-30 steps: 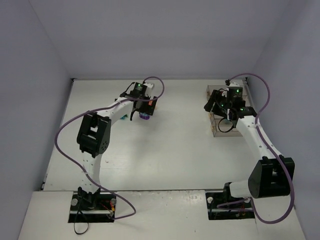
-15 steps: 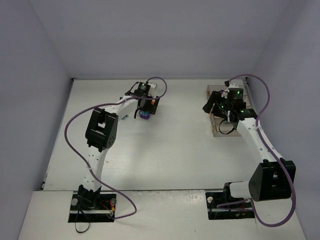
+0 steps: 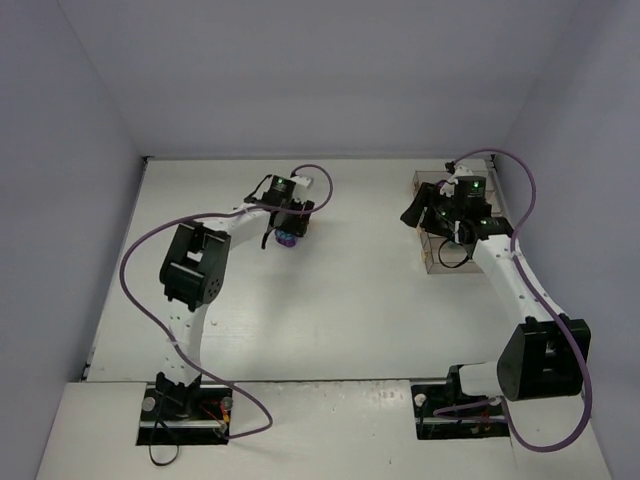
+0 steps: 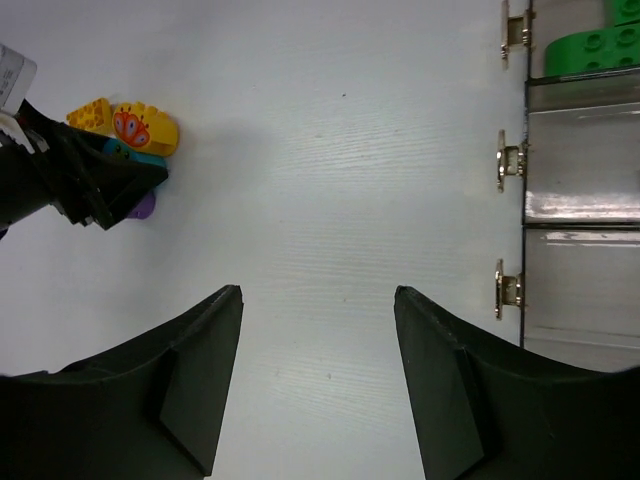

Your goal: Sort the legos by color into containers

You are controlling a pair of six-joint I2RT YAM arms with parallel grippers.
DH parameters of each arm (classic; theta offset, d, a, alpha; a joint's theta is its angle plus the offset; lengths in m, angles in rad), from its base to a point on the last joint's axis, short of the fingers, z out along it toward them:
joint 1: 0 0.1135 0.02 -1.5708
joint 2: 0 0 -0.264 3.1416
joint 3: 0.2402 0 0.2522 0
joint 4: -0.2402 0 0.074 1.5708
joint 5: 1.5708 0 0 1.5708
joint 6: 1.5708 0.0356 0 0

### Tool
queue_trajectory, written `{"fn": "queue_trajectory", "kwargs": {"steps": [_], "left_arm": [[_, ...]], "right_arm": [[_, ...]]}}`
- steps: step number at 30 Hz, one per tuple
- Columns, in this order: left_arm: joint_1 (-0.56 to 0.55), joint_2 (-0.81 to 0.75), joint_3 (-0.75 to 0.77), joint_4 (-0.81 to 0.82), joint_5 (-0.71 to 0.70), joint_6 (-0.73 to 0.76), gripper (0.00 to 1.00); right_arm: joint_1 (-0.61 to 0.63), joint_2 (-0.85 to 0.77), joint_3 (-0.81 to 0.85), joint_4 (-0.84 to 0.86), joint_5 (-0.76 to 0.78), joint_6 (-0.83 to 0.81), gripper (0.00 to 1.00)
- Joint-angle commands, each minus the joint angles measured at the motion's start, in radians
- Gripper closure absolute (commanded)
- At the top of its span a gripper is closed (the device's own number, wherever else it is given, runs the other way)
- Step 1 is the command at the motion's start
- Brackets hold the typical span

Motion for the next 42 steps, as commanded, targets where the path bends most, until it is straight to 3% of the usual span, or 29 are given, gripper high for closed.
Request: {"fn": "queue_trajectory", "kwargs": {"steps": [1,9,15,19,30,36,42], "left_arm": [[-0.004,-0.188,-0.126,0.234,0.104,0.073,0.67],[-0.01,-0.478,-0.362,0.455,0.353,0.191,0.68],[-0.028,-0.598,-0.479,0.457,0.43,0.247,0.68],[-0.051,-0.679,-0.534,0.454,0.441,0.274,0.68],[-0.083,-0.713,-0.556,0.449,0.444,0.291,0.68],[-0.096,-0.73,-0.571,0.474,0.424,0.284,0.68],[-0.106,-0.748,-0.584,0.479,0.419,0.279,0.68]], "right_arm": [[0.027,0.027,0.061,0.05,-0.111,-0.009,0.41],[0.155,0.175,0.207,0.077,-0.321,0.063,0.39],[0.202,0.247,0.294,0.134,-0.418,0.117,0.32],[0.241,0.305,0.337,0.14,-0.482,0.141,0.31],[0.32,0.348,0.342,0.215,-0.511,0.177,0.3],[0.331,0.348,0.316,0.215,-0.504,0.183,0.35],[0.334,0.341,0.288,0.215,-0.502,0.181,0.48]]}}
